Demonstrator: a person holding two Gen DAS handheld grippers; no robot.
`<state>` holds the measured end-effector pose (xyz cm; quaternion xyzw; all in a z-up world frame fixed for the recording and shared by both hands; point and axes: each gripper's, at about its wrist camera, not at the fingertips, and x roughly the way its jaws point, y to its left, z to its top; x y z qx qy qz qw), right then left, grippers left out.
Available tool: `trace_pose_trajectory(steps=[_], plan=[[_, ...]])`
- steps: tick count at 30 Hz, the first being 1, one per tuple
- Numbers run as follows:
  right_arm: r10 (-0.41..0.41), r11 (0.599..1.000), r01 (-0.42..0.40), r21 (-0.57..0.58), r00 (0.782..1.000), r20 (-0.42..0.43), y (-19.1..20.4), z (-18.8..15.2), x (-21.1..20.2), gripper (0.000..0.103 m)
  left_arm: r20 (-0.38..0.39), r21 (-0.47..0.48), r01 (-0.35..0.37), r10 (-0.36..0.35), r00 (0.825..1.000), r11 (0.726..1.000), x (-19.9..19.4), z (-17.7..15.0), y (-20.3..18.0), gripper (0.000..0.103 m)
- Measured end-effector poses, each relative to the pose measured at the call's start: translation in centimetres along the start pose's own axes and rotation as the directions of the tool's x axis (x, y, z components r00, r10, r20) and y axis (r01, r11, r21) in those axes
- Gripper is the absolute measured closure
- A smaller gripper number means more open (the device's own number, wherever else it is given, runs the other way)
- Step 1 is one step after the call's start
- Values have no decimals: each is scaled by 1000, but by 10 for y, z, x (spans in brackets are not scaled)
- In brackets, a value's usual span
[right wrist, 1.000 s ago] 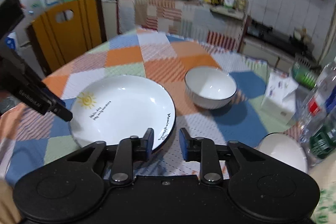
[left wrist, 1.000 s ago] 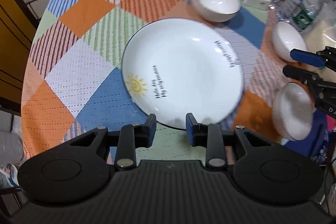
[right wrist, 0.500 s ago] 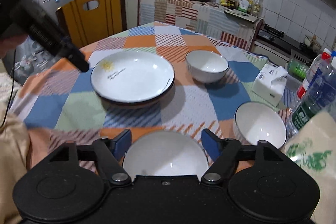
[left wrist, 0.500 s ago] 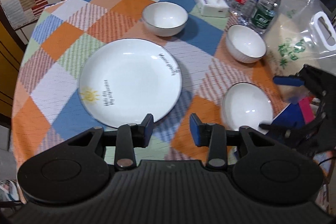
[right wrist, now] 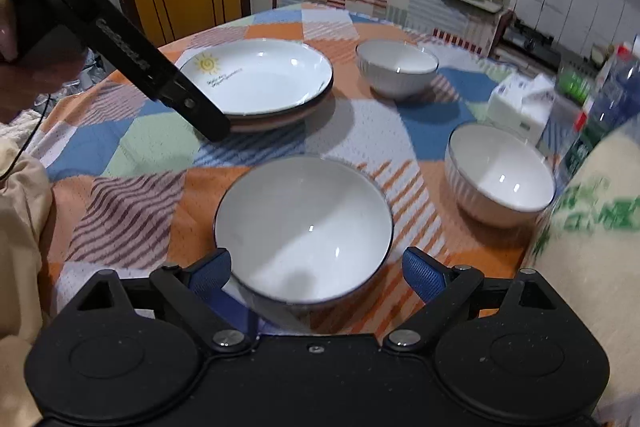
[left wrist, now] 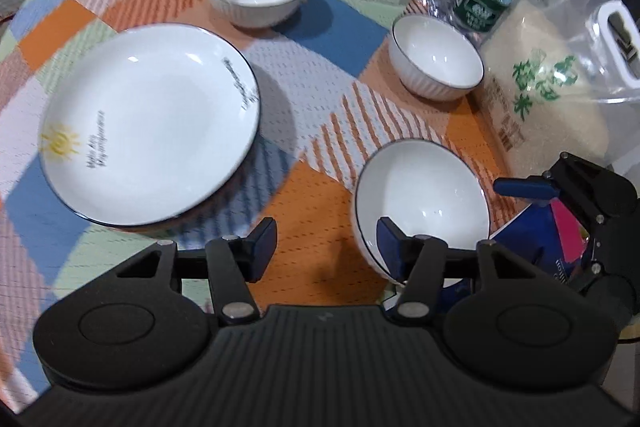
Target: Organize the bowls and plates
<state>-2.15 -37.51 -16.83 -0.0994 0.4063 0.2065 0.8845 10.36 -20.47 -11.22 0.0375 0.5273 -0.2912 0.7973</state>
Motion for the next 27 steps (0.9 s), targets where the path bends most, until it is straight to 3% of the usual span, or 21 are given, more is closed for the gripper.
trace_pose_trajectory(steps=[4,12,14,19,27], plan=[[33,999,-33,3,999,-28,0,-12,15,8,-21,-3,8,-8,1000,1000,22,-6,-6,49],[19,1000,-20,-15,999,-27,6,-22,48,8,-51,-22,36,-37,998,999,46,-16,-10,51],[19,1000,-20,-19,1000,-20,6,-22,54,8,-55,-29,46,-48,997,998,47,-17,-9,56],[20,1000,-20,7,1000,21,6,-19,57,8,-72,-51,112,-115,991,992,48,-14,-9,82],[24,1000,-24,10,999,37,13,-18,57,7,-96,-20,83,-84,992,996,41,-15,-9,83]])
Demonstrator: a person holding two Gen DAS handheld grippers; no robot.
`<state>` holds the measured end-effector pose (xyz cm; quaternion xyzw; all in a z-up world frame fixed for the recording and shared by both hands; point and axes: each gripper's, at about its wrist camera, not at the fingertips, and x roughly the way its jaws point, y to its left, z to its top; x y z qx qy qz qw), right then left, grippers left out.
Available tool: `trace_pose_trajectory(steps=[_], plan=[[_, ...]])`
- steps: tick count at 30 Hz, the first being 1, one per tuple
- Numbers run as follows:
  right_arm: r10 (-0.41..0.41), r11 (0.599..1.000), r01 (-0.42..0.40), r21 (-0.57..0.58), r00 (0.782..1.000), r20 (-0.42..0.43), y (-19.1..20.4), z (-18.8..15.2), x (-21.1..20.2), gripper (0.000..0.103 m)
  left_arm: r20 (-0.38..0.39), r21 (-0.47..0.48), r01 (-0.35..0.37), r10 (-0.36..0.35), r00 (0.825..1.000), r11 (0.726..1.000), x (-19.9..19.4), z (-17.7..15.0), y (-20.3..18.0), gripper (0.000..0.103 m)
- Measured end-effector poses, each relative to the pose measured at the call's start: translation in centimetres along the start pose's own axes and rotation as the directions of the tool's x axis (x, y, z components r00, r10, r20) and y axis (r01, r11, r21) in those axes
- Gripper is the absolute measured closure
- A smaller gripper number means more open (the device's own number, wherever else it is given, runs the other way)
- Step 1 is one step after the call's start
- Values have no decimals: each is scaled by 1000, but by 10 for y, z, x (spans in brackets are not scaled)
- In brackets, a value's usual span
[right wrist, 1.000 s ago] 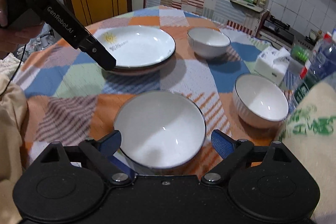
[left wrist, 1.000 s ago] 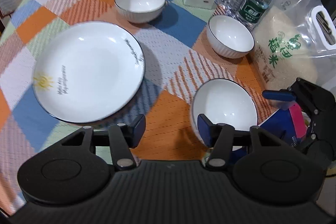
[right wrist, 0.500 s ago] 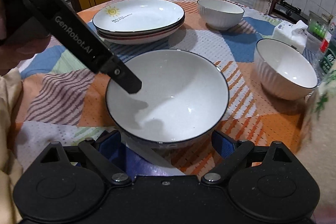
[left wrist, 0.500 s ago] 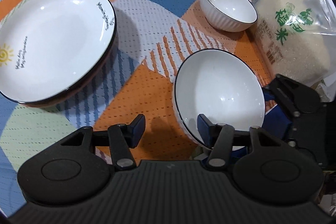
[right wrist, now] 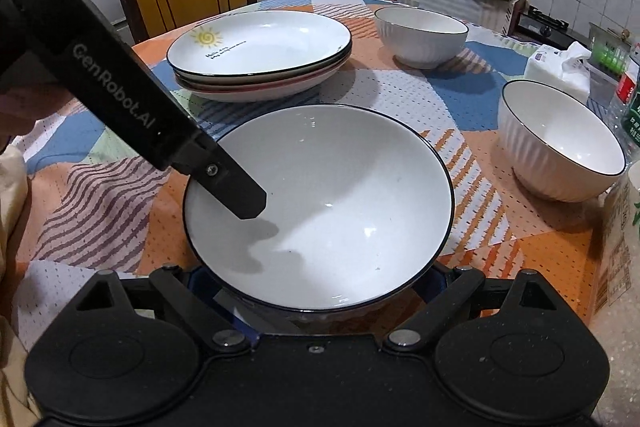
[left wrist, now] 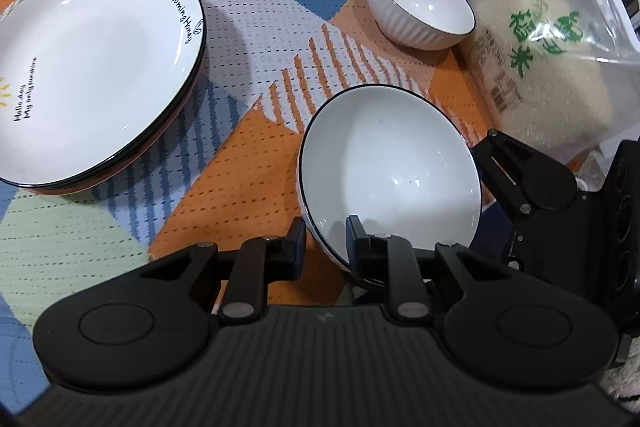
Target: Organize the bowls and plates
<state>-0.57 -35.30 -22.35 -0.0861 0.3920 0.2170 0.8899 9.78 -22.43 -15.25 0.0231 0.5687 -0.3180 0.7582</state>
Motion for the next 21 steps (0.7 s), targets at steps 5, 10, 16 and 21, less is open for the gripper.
trace_pose_trajectory(steps=[5,10,16,21], plan=[[9,1000,-8,-27,1000,10,16,10,-3,7,-18,22,-15,15,1000,1000,-21,0,9,83],[33,997,-32,-67,999,25,36,31,-7,7,-23,-1,-21,21,1000,1000,-52,1,31,83],[84,993,-81,-81,996,38,68,58,-1,7,-33,-40,-42,41,999,998,-86,-11,66,83],[133,988,-129,-87,990,47,91,66,15,7,-55,-62,-83,80,995,995,-93,-25,88,83]])
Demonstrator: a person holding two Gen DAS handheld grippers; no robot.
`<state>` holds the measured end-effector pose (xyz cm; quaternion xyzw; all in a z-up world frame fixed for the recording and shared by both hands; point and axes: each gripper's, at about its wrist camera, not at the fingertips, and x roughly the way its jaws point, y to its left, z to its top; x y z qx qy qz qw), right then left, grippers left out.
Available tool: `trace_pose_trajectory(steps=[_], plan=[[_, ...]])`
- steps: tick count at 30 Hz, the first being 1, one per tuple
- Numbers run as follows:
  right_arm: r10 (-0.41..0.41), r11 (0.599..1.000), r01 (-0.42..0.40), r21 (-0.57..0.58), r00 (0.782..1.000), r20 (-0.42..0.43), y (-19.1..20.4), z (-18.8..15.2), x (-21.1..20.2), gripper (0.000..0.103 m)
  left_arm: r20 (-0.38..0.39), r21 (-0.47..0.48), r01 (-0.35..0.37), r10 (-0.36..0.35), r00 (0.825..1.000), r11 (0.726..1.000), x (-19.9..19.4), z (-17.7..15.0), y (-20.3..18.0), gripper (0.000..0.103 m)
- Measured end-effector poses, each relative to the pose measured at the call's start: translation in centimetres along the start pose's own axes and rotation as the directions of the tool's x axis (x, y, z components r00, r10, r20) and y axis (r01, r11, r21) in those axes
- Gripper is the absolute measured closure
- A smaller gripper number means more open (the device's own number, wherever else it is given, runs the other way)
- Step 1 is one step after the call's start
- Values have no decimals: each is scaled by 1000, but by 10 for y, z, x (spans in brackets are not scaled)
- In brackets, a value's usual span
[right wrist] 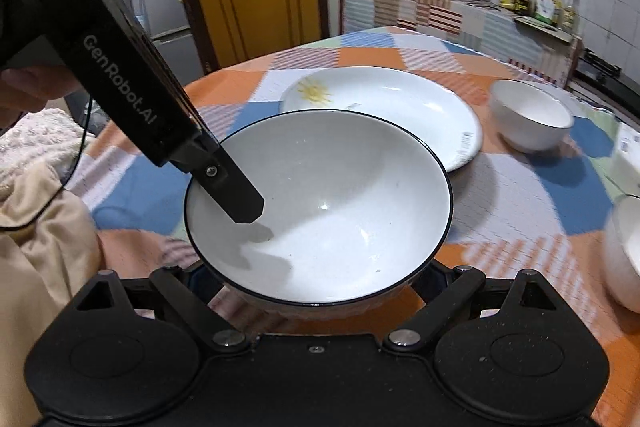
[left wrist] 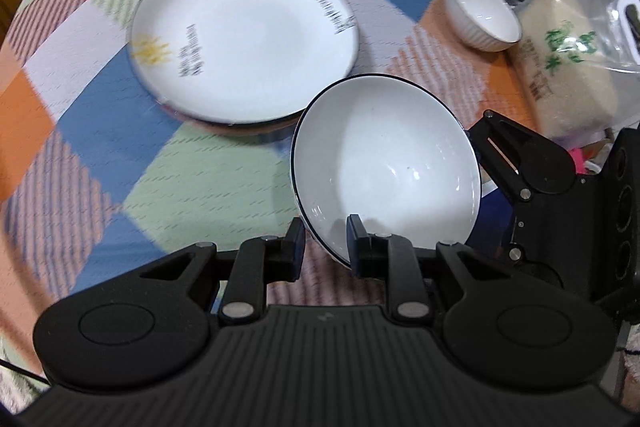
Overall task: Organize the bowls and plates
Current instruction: 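Lift the white bowl with both grippers and carry it beside the plate stack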
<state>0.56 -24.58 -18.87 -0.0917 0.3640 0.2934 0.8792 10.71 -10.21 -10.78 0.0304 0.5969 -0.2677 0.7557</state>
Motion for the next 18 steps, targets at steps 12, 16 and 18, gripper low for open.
trace_pose_trajectory(steps=[12,16,18], plan=[[35,998,-37,-53,999,-28,25,1,34,7,-48,-34,-66,64,997,997,21,-20,33,83],[32,997,-35,-75,999,-43,30,0,42,8,-59,-45,-80,77,995,996,30,-24,38,83],[26,996,-29,-85,999,-46,32,-1,46,8,-55,-49,-86,83,995,995,33,-25,40,83]])
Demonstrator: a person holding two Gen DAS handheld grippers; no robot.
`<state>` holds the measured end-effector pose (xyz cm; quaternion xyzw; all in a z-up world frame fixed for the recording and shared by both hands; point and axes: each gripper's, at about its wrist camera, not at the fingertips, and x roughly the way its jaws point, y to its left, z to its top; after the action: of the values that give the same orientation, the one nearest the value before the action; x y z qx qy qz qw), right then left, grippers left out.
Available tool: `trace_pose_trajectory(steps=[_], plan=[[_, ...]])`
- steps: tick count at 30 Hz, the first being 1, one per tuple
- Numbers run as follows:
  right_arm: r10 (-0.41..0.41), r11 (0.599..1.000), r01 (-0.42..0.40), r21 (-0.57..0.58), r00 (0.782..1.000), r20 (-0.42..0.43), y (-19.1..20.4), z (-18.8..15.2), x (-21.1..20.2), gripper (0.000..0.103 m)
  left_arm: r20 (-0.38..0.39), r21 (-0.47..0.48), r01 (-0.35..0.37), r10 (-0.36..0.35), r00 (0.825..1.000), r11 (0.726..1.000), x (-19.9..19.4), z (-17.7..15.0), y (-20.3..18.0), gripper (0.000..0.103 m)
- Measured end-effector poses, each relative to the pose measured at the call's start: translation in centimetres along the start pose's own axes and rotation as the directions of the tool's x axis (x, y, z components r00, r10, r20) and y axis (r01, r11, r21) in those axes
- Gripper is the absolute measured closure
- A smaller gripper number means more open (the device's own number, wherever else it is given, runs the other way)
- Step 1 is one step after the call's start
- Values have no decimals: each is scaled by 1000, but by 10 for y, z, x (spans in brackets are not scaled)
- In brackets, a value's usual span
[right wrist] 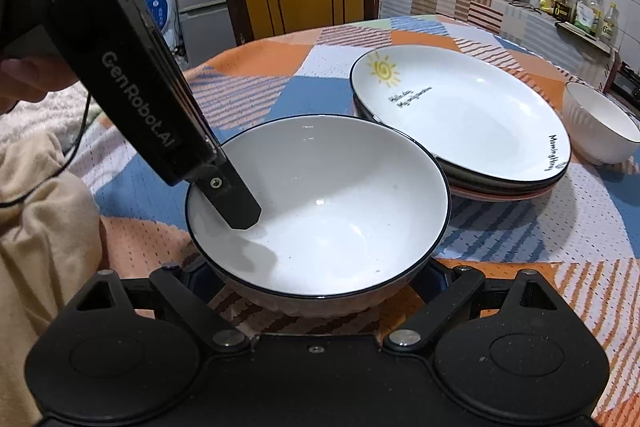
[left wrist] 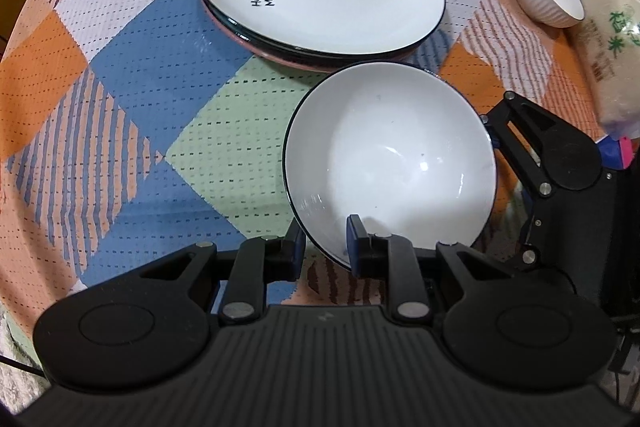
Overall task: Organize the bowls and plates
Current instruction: 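Lift the white bowl with both grippers and carry it beside the plate stack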
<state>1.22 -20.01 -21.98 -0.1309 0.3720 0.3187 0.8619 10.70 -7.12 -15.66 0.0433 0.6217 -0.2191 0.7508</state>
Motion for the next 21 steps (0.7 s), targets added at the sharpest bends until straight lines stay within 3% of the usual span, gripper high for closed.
trace_pose_trajectory(steps=[5,12,17,21], plan=[[-13,1000,13,0,1000,-14,3,0,0,8,3,-12,17,-17,1000,1000,0,-2,-1,82],[-41,999,40,-23,999,-25,8,-8,-30,8,70,33,-27,24,997,999,-25,-9,-10,77],[-52,998,51,49,998,23,-3,-12,-71,8,126,67,-33,24,992,997,-50,-11,-18,70],[-115,988,110,104,992,45,-17,-13,-97,8,167,116,-52,33,985,992,-70,-10,-32,68]])
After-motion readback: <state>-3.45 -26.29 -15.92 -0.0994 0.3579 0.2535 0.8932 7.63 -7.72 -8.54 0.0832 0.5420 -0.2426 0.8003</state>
